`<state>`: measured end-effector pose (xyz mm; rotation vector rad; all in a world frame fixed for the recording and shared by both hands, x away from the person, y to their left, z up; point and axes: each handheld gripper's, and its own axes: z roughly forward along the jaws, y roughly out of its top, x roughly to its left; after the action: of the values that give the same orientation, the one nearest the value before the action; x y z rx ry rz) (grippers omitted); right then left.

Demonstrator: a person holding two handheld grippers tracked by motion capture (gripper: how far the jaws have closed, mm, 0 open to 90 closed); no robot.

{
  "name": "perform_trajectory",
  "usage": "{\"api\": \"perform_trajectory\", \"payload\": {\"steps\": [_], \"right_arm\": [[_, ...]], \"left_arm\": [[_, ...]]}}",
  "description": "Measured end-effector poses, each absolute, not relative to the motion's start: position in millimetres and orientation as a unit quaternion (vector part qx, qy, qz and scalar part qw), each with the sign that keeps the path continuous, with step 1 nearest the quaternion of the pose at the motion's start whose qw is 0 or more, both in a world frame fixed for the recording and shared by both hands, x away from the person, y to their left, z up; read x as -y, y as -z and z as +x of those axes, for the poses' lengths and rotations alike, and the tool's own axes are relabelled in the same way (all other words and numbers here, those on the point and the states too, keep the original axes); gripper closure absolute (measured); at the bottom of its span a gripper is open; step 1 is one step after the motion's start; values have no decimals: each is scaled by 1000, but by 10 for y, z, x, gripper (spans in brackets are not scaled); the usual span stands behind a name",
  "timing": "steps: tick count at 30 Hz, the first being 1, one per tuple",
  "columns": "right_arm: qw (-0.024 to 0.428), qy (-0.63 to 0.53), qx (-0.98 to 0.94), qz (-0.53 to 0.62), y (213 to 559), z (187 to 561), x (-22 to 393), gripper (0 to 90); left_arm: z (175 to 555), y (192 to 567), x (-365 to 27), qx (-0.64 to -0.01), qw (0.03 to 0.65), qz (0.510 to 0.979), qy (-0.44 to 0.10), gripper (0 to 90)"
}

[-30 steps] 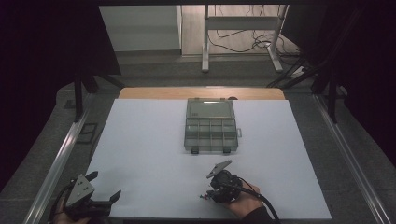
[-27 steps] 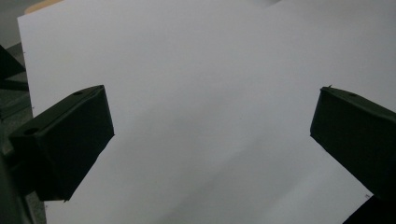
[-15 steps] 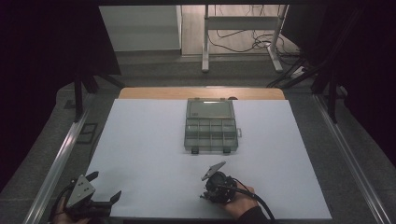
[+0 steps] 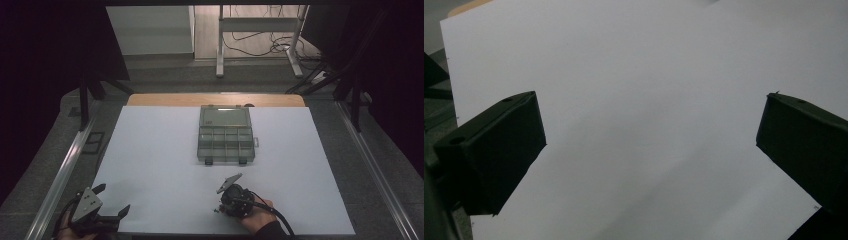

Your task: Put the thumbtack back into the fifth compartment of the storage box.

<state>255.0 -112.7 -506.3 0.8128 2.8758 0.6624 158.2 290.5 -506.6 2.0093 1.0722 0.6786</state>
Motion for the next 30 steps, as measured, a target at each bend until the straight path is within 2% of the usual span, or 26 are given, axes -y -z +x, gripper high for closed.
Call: {"api": "perform_trajectory", "payload": {"steps": [30], "right_arm": [[57,-287,-911,290,4838,2869,1251,824]], "left_arm": [[1599,5071,-2898,-419,370,787,-260,5]]}}
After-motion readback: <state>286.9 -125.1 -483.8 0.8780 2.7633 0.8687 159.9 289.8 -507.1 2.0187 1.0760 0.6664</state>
